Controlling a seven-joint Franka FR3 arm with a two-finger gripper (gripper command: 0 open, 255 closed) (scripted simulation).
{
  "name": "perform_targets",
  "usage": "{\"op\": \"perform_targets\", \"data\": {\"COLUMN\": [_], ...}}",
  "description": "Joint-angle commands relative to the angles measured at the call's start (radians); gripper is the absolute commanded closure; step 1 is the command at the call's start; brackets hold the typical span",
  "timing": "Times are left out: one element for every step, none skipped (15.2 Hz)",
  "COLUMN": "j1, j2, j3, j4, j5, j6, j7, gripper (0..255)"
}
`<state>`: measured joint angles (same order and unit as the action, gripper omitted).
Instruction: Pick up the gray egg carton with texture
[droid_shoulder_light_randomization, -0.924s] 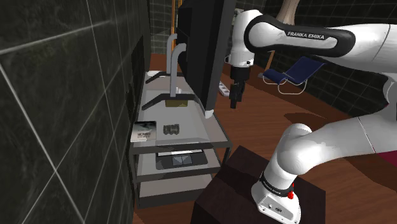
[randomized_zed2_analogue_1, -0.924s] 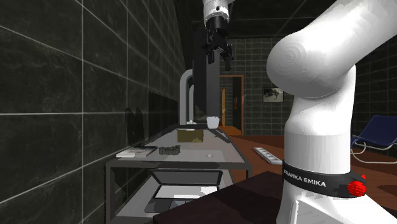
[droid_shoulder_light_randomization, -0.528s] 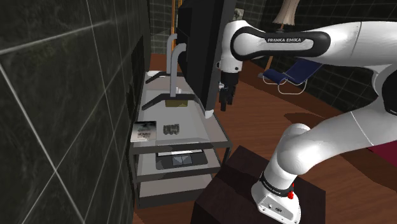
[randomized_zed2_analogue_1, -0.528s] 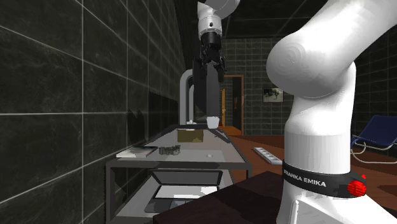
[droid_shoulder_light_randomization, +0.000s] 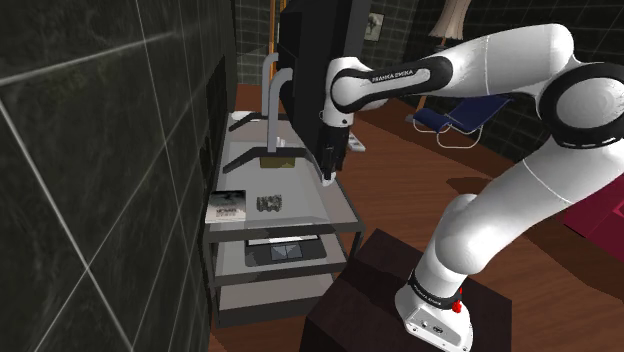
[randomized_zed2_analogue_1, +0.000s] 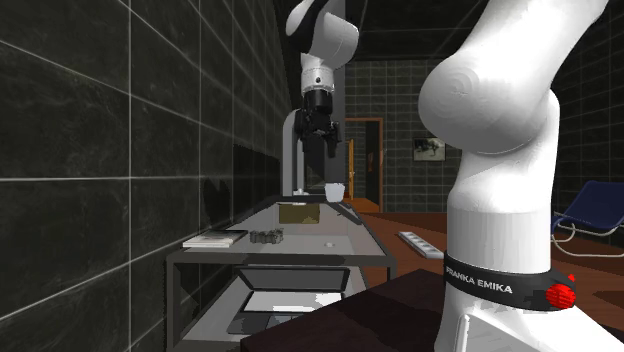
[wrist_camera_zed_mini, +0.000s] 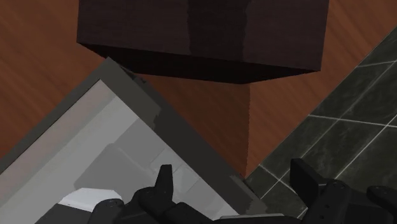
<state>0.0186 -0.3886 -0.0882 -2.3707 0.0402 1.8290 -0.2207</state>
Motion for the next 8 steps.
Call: {"op": "perform_targets", "data": {"j1": [0.002, 0.003, 0.004, 0.004, 0.005, 0.005, 0.004, 0.003], "j2": [0.078, 0.116, 0.155, 0.193, 0.232, 0.271, 0.31, 0.349], "j3": [-0.007, -0.011, -0.016, -0.02, -0.023, -0.026, -0.029, -0.031], "j4": [0.024, 0.039, 0.056, 0.073, 0.092, 0.113, 0.134, 0.157], "j5": [0.01, 0.016, 0.021, 0.028, 0.035, 0.043, 0.051, 0.059], "j6": [0.057, 0.081, 0.103, 0.124, 0.144, 0.163, 0.181, 0.197], "j7": [-0.013, -0.021, -0.029, -0.037, -0.045, -0.054, -0.063, -0.072], "gripper": [0, 0, 0, 0, 0, 0, 0, 0]}}
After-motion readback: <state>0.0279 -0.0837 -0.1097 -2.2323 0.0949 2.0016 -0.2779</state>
